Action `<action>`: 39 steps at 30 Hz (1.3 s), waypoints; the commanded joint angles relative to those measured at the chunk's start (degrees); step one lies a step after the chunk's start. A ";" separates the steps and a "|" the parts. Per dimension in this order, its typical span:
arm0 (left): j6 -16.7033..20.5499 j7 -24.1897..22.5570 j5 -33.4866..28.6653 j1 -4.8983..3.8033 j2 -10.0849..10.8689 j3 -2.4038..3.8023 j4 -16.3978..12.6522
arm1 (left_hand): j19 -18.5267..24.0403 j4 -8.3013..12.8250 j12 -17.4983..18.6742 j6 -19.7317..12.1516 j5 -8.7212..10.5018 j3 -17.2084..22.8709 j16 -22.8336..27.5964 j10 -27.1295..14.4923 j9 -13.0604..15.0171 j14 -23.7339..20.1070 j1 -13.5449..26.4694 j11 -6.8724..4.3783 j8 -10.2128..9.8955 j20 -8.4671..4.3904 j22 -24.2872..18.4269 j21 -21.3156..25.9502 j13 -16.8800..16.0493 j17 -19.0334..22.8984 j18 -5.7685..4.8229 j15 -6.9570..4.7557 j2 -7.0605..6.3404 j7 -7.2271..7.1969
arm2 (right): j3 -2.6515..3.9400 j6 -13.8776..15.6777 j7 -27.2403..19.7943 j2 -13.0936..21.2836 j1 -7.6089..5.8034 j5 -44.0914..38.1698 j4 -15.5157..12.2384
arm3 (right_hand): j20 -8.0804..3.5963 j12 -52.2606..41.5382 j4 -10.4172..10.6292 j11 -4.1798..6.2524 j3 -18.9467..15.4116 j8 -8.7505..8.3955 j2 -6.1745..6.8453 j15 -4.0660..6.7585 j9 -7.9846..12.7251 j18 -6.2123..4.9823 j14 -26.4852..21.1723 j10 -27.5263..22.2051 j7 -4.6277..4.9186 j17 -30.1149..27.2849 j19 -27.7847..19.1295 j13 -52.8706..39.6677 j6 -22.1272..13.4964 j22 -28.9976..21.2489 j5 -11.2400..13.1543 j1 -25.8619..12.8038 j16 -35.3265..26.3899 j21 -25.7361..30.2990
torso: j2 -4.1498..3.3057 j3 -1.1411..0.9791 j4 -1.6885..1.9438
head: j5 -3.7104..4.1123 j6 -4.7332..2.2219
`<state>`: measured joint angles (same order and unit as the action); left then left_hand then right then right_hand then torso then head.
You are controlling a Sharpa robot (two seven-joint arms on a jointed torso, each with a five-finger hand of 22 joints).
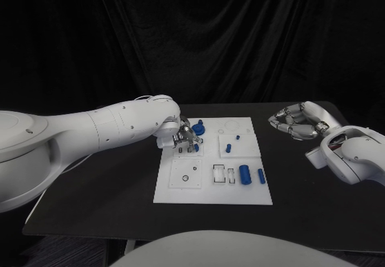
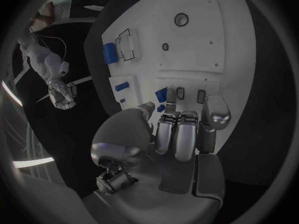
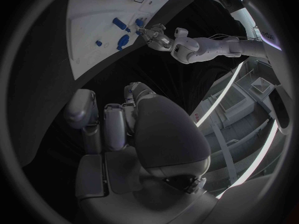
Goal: Assemble the parts on the task board
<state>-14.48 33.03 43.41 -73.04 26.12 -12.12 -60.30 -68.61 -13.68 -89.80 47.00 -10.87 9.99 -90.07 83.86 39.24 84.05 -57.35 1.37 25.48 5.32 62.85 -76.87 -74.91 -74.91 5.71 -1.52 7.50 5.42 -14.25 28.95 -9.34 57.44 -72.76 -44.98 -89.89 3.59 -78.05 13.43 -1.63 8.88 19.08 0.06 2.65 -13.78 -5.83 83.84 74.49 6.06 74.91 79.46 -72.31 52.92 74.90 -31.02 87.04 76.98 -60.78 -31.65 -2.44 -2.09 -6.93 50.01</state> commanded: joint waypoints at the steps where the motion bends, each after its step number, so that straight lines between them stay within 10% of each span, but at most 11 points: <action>1: -0.54 -1.00 -0.07 0.21 -0.27 0.07 0.08 | 0.31 0.16 -0.20 0.29 -0.08 0.17 0.07 6.14 0.15 5.95 0.06 0.33 -0.46 0.04 -0.07 0.35 -15.09 -15.09 0.71 0.42 -0.01 0.11 | 0.04 -0.74 0.85 -0.03 0.16 -0.28 0.03 | 0.04 0.27 0.24 0.25 0.01 0.01 -0.03 -0.14 -0.03 -0.16 1.43 -0.09 -0.04 2.01 -0.05 3.50 -0.53 5.54 -0.32 -0.48 -0.20 0.22 | -0.02 0.01 0.03 | 0.08 -0.01; 39: -1.49 -1.04 -0.07 0.94 -1.00 0.07 0.60 | 0.90 3.67 -0.20 0.62 -1.81 2.25 0.13 6.14 2.23 5.66 -2.26 0.15 -1.99 -0.07 -0.85 1.53 -15.09 -14.58 0.93 0.28 0.14 -0.08 | 0.04 -2.81 2.80 -0.49 0.21 -0.28 0.62 | 0.05 0.52 0.27 0.26 0.08 0.01 0.05 -0.14 -0.04 -0.31 1.26 -0.39 -0.07 1.53 -0.27 3.90 -0.55 5.30 -0.60 -0.59 -0.69 1.00 | 0.02 0.04 0.02 | 0.43 -0.01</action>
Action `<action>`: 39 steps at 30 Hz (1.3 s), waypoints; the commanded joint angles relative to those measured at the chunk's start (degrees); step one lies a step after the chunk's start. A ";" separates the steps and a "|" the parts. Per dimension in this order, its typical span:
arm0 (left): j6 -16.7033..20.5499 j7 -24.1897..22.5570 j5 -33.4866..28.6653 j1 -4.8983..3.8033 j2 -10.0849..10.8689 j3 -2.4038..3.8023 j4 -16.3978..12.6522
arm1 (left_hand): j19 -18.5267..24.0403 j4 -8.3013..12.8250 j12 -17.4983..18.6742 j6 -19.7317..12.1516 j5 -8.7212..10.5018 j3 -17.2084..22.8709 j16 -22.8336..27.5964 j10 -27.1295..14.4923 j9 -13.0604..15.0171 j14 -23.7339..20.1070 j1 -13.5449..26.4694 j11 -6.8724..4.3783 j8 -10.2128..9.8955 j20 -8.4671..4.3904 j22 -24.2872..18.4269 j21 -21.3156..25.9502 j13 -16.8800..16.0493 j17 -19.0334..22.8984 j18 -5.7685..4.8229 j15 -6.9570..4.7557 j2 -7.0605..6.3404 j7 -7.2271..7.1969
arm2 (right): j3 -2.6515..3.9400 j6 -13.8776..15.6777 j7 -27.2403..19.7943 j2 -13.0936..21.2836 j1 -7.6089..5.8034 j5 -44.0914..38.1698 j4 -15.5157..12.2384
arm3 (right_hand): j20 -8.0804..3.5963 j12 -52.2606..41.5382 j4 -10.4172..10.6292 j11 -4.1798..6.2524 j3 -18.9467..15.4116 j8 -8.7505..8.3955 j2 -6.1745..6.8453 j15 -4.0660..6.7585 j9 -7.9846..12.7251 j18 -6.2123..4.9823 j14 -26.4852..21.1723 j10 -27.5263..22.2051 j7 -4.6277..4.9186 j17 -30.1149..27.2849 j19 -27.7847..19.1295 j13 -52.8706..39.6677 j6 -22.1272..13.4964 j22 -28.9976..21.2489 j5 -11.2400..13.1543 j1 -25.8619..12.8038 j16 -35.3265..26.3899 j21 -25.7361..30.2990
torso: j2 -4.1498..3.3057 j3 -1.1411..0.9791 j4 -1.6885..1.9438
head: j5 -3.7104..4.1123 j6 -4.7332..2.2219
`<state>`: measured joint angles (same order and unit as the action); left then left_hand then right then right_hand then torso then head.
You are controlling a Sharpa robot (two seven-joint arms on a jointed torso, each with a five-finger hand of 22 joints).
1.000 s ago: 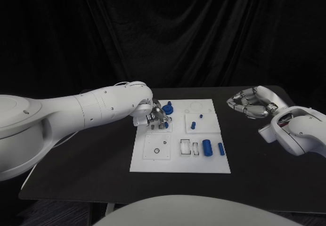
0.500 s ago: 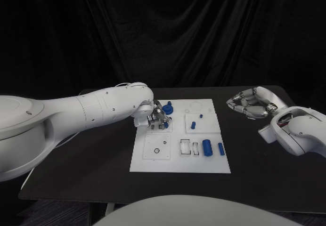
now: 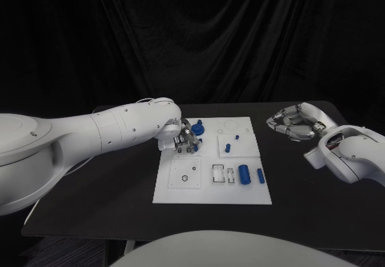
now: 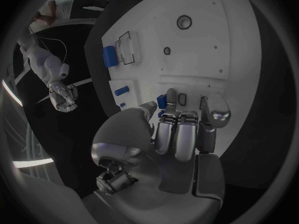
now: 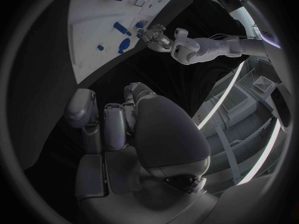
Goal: Assemble the parts on the task board
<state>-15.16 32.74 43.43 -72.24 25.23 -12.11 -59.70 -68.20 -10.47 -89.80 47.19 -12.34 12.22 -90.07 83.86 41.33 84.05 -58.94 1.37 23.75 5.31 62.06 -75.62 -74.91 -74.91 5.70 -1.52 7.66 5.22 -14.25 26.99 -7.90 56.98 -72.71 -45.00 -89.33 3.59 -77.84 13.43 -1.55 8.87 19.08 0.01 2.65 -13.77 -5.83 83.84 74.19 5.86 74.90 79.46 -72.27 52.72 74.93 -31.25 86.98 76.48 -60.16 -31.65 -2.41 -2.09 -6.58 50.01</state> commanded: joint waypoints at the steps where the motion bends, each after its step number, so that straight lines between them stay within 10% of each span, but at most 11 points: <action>1: -0.81 -0.77 -0.09 0.14 -0.10 0.07 0.02 | 0.60 1.15 -0.20 0.39 -0.49 0.64 0.14 6.14 0.39 5.61 -1.08 0.11 -0.50 -0.11 -0.21 0.46 -15.09 -14.50 0.98 0.23 0.06 0.07 | 0.04 -0.92 1.43 -0.03 0.18 -0.26 0.07 | 0.05 0.38 0.21 0.19 0.15 0.01 0.13 -0.14 -0.05 -0.34 1.24 -0.18 0.12 1.49 -0.31 3.96 -0.35 5.23 -0.49 -0.48 -0.25 0.54 | 0.03 -0.01 0.01 | 0.08 -0.01; 21: -0.19 -1.63 -0.09 0.18 0.78 0.07 -0.11 | 0.53 11.70 -0.20 1.40 -12.11 16.97 0.20 6.14 6.15 5.50 1.78 -0.09 -2.68 -0.42 0.31 1.82 -15.09 -14.33 1.10 0.06 -2.92 0.08 | 0.04 -1.92 2.63 -0.03 0.43 -0.23 0.28 | 0.04 0.63 -0.02 0.21 0.45 0.07 0.09 -0.12 -0.09 -0.49 1.07 -0.48 0.11 1.09 -0.56 4.32 -0.30 4.99 -0.82 -0.26 -0.67 1.34 | -0.01 0.02 0.07 | 0.10 -0.01; 39: 2.04 -1.61 -0.09 0.19 3.16 0.06 -2.08 | 0.26 12.86 -0.20 2.14 -14.30 20.12 0.21 6.14 7.66 5.50 3.58 -0.16 -2.77 -0.43 0.85 1.84 -15.09 -14.34 1.02 -0.06 -3.24 0.02 | 0.04 -3.05 3.58 0.09 0.56 -0.23 0.43 | 0.04 0.93 -0.14 0.21 0.59 0.11 0.12 -0.12 -0.12 -0.59 0.90 -0.85 0.11 0.68 -0.75 4.78 -0.27 4.81 -0.95 -0.18 -1.10 1.91 | 0.02 0.04 0.08 | -0.29 -0.01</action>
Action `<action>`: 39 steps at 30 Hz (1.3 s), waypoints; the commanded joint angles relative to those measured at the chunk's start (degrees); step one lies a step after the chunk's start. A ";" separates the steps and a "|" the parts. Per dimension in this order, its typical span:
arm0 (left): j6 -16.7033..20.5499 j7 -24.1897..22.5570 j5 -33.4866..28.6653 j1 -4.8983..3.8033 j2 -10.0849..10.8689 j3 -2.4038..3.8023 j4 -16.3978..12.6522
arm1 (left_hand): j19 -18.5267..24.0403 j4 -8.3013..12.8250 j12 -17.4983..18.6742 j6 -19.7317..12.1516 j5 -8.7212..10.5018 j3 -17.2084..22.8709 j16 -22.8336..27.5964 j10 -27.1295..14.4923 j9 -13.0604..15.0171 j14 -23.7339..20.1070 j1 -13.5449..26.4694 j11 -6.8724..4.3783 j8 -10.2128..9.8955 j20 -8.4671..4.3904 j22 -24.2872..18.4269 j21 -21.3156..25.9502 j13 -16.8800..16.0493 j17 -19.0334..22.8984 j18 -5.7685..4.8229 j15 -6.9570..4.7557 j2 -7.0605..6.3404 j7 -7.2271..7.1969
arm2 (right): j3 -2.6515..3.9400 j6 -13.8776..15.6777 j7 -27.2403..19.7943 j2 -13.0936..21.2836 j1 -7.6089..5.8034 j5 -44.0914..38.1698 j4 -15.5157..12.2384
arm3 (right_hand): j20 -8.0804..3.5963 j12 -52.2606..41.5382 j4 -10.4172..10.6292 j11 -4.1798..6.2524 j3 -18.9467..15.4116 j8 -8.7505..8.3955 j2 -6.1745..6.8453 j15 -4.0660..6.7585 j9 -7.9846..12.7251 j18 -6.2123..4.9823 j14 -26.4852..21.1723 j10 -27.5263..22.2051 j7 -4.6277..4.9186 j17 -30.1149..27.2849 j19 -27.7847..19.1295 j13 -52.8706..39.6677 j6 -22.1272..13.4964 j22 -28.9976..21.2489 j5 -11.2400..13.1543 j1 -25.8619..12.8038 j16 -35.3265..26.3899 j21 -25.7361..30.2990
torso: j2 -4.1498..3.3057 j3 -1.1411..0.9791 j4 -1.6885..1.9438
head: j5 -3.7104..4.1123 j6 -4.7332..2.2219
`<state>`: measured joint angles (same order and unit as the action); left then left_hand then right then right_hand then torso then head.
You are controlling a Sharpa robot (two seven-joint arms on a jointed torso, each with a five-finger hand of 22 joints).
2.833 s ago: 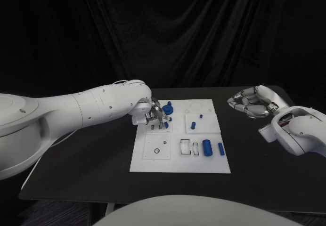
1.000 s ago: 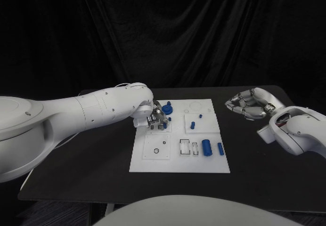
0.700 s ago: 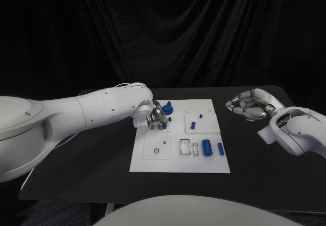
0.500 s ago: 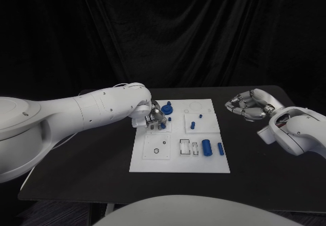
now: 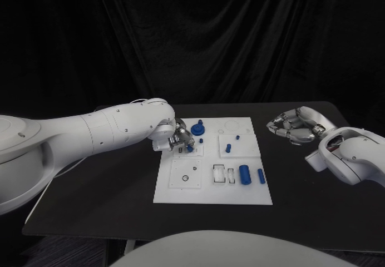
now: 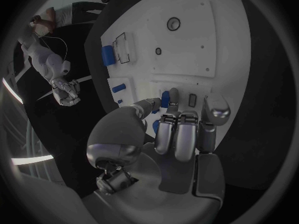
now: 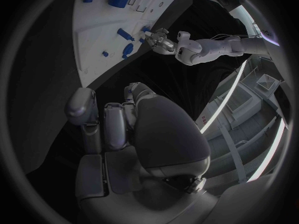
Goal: Assemble the parts on the task board
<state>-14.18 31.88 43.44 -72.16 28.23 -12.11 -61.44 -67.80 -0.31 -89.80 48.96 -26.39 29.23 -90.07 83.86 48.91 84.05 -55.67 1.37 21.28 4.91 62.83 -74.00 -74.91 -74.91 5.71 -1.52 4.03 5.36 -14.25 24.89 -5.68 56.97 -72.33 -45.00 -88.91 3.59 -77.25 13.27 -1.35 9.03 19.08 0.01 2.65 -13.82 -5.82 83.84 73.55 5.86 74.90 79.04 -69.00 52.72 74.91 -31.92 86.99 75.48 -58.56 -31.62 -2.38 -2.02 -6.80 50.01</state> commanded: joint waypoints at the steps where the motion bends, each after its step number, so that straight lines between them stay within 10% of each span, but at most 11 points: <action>1: 1.09 -0.69 -0.10 0.11 0.25 0.06 -0.38 | -0.15 2.69 -0.20 0.37 -0.25 3.11 0.21 6.14 0.08 5.50 0.32 -0.16 -0.30 -0.03 0.08 0.22 -15.09 -14.34 1.01 -0.07 0.39 -0.12 | 0.04 -1.01 1.43 0.11 0.18 -0.22 0.02 | 0.04 0.34 0.02 0.01 0.44 0.11 0.11 -0.12 -0.07 -0.59 0.90 -0.21 0.11 0.68 -0.33 1.51 -0.27 4.82 -0.28 -0.18 -0.10 0.32 | 0.00 0.01 0.00 | -0.09 -0.01; 39: 0.50 1.08 -0.10 0.61 1.05 0.05 -1.05 | 0.13 2.18 -0.20 0.29 2.62 3.63 0.27 6.14 0.63 5.31 1.83 -0.11 -1.22 -0.01 -0.04 0.64 -15.09 -14.04 1.09 -0.02 0.51 -0.10 | 0.04 -2.82 2.81 0.32 0.36 -0.22 0.21 | 0.07 1.39 -0.21 -0.02 0.90 0.26 0.07 -0.16 -0.18 -0.87 0.40 -1.41 0.12 -0.33 -0.93 3.01 -0.15 4.30 -0.41 -0.09 -1.19 2.01 | 0.07 0.00 -0.05 | -0.37 -0.01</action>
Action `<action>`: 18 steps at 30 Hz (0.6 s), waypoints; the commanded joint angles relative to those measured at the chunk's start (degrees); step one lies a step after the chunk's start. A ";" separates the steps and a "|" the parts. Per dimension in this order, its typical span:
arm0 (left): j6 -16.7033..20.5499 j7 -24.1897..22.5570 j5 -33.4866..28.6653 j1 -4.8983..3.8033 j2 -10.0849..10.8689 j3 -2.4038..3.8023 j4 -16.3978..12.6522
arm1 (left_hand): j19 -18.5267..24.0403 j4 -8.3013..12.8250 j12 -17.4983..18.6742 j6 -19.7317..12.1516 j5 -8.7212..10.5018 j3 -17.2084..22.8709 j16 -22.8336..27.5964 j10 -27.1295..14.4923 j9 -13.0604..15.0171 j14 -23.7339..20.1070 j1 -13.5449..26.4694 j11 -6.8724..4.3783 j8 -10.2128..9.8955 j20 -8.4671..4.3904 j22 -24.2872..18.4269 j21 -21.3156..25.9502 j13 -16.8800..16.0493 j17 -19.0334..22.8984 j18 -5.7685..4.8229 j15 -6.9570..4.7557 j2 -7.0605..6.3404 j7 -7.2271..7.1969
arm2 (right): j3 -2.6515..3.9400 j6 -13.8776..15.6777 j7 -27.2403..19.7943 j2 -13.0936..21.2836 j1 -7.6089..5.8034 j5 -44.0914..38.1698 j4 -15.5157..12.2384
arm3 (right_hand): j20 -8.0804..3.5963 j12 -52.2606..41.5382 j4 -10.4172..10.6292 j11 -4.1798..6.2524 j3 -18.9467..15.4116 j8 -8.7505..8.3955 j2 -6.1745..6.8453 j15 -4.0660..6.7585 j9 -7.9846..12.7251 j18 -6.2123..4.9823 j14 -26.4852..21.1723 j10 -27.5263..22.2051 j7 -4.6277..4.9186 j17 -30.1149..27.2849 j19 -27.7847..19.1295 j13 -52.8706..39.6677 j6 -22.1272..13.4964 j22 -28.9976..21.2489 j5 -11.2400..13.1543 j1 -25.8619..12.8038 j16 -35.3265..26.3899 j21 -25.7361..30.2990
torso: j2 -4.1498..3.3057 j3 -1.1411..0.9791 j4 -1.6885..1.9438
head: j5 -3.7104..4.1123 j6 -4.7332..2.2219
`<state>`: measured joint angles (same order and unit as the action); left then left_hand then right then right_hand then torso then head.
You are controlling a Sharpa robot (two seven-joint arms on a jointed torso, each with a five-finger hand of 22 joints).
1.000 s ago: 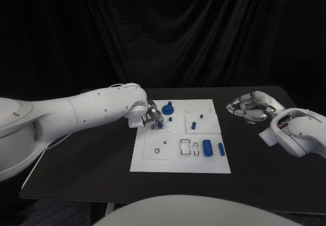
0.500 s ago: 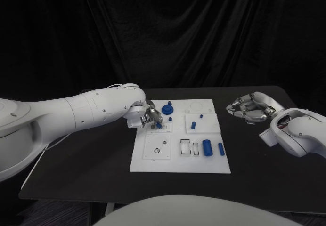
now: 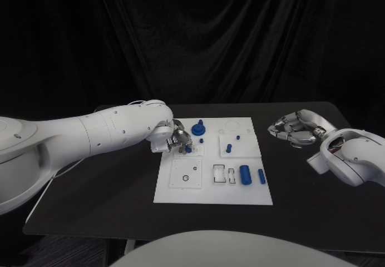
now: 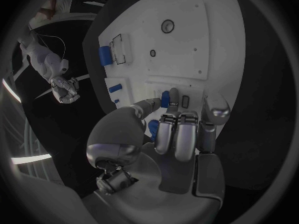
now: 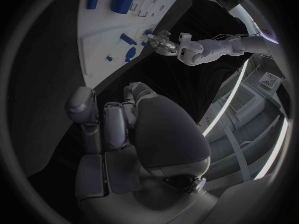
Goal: Assemble the parts on the task board
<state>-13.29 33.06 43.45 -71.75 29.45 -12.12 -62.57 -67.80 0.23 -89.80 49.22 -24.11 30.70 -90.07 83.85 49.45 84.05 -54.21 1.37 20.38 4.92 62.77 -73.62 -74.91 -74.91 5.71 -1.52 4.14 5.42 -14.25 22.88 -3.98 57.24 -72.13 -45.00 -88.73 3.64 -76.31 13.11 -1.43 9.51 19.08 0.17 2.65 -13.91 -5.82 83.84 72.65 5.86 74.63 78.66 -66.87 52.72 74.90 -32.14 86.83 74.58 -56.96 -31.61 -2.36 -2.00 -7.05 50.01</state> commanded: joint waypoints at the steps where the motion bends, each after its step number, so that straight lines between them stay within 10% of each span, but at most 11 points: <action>1: -0.40 -0.13 -0.11 0.25 -0.18 0.05 0.13 | 0.17 1.63 -0.20 0.02 0.48 2.15 0.26 6.15 0.10 5.33 0.40 -0.11 -0.36 -0.01 -0.01 0.31 -15.09 -14.07 1.11 -0.02 0.42 -0.16 | 0.04 -0.87 1.13 0.05 0.17 -0.22 0.03 | 0.02 0.45 -0.05 0.07 0.42 0.26 -0.09 -0.16 -0.09 -0.87 0.40 -0.52 0.12 -0.05 -0.56 0.87 -0.15 4.31 -0.18 0.06 -0.29 0.41 | 0.06 -0.02 -0.08 | -0.16 -0.01; 12: 1.03 -1.91 -0.11 0.69 -0.11 0.05 0.31 | 0.26 1.21 -0.20 0.03 3.54 2.03 0.28 6.15 0.36 5.29 0.78 -0.06 -0.98 0.06 0.06 0.54 -15.09 -14.01 1.12 0.05 0.90 -0.15 | 0.04 -1.31 1.32 0.07 0.19 0.27 0.10 | 0.02 0.57 -0.11 0.08 0.54 0.31 -0.15 -0.15 -0.12 -0.89 0.34 -0.62 0.11 -0.17 -0.62 1.02 -0.10 4.25 -0.21 0.11 -0.42 0.60 | 0.04 0.00 -0.10 | -0.17 -0.01; 18: 2.03 -2.96 -0.11 0.77 0.42 0.05 -0.10 | 0.00 2.63 -0.20 1.02 -2.70 3.66 0.25 6.15 1.34 5.40 -0.09 -0.18 -1.20 -0.01 0.65 0.55 -15.09 -14.19 1.10 -0.06 0.70 -0.22 | 0.04 -1.62 1.53 0.08 0.24 0.37 0.19 | 0.02 0.63 -0.14 0.08 0.59 0.32 -0.17 -0.15 -0.13 -0.92 0.29 -0.68 0.11 -0.29 -0.68 1.11 -0.09 4.20 -0.22 0.13 -0.54 0.77 | 0.01 0.00 -0.09 | -0.20 -0.01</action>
<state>-12.27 31.70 43.43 -71.21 29.79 -12.01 -62.46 -67.80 1.05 -89.80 49.44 -25.72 32.44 -90.07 83.85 50.55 84.05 -53.45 1.37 19.12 4.92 63.30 -73.39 -74.91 -74.91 5.71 -1.52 4.36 5.60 -14.25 22.05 -3.54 57.25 -72.07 -44.80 -88.59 3.67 -76.05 12.95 -1.45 9.67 19.08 0.17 2.64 -13.95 -5.83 83.83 72.25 5.86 74.39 78.28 -66.83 52.72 74.94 -32.14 86.83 74.33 -56.36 -31.59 -2.36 -2.10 -7.21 50.01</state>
